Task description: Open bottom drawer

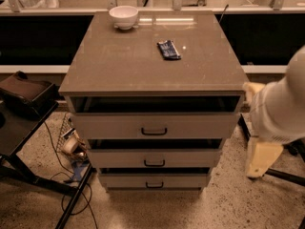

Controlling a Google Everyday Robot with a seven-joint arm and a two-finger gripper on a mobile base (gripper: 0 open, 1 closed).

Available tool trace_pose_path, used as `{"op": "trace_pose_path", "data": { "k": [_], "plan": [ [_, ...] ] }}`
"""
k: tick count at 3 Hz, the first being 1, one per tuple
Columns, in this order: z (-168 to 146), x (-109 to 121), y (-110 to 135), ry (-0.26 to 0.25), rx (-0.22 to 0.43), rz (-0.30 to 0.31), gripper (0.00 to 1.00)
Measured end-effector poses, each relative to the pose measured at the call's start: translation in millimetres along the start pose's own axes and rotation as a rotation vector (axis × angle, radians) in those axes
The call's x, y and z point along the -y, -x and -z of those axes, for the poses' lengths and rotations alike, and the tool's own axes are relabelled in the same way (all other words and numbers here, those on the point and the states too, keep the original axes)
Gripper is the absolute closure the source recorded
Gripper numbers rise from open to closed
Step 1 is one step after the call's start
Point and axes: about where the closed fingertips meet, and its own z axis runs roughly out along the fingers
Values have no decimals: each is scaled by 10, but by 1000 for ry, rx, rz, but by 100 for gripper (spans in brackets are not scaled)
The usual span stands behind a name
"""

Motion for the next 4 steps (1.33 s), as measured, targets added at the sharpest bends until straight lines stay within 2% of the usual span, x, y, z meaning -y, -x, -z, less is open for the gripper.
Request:
{"op": "trace_pose_path", "data": {
  "k": [1,2,3,4],
  "plan": [
    [-896,-653,-103,41,5,68,0],
    [-1464,-1075,-43,49,27,97,0],
    [-1796,-1146,199,25,32,110,0],
    [-1775,-1133,192,21,33,86,0]
  ]
}}
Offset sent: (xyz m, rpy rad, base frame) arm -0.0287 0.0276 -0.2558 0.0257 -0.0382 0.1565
